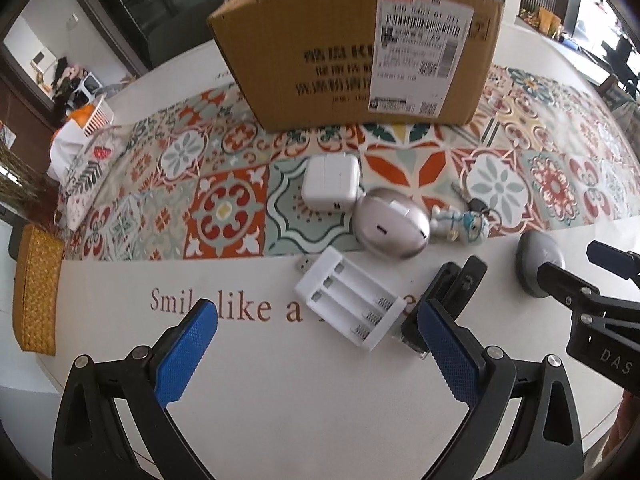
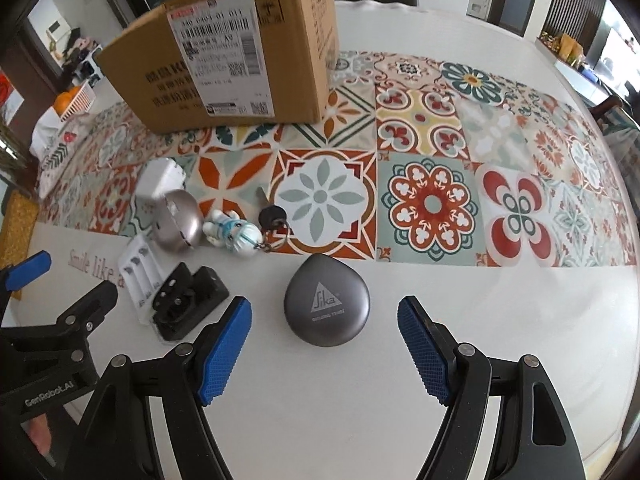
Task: Organize rigid objects
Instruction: 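Grasp the grey Sika triangular case with the right tool, then grasp the white battery charger with the left tool while the right tool holds the Sika case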
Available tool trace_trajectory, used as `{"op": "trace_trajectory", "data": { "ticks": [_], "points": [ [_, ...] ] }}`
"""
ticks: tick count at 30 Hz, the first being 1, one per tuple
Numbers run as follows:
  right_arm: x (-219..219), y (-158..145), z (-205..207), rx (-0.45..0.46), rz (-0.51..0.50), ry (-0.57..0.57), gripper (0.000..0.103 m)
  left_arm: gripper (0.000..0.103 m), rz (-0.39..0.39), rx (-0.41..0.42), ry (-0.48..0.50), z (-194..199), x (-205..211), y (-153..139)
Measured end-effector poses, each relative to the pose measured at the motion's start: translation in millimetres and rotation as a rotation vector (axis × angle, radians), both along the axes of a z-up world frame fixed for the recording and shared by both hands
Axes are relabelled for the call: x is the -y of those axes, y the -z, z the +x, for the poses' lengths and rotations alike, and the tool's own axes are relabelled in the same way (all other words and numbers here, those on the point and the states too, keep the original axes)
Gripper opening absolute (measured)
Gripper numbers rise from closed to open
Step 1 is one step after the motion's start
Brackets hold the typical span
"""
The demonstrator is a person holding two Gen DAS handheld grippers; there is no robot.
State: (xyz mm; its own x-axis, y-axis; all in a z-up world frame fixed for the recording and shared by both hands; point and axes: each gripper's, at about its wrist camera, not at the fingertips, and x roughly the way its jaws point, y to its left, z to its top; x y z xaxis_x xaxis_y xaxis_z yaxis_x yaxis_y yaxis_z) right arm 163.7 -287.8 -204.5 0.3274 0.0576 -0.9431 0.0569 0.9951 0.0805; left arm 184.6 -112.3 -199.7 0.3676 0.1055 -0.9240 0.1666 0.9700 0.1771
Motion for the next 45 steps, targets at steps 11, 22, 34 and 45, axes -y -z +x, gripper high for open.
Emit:
{"op": "trace_trajectory", "data": {
  "ticks": [11,22,34,45],
  "points": [
    [-2.0,28.4,13.4,-0.063,-0.016,-0.032,0.070,0.101,0.028,-0.047,-0.045,4.9,-5.5,17.8],
    [-2.2,38.4,16.7,-0.070,-0.036,-0.033,0.056,0.100,0.024,-0.068,-0.050,7.5,-8.6,24.5],
    [-19.1,11.1,-1.2,-0.027,-0.031,-0.002,0.056,0.098,-0.027,-0.059,0.014,-2.7,-21.0,16.6],
    [-40.0,-8.6,-26.8,-0.041,-0.003,0.115,0.056,0.097,-0.092,-0.042,0.189,-7.6,-35.2,14.3]
  ]
}}
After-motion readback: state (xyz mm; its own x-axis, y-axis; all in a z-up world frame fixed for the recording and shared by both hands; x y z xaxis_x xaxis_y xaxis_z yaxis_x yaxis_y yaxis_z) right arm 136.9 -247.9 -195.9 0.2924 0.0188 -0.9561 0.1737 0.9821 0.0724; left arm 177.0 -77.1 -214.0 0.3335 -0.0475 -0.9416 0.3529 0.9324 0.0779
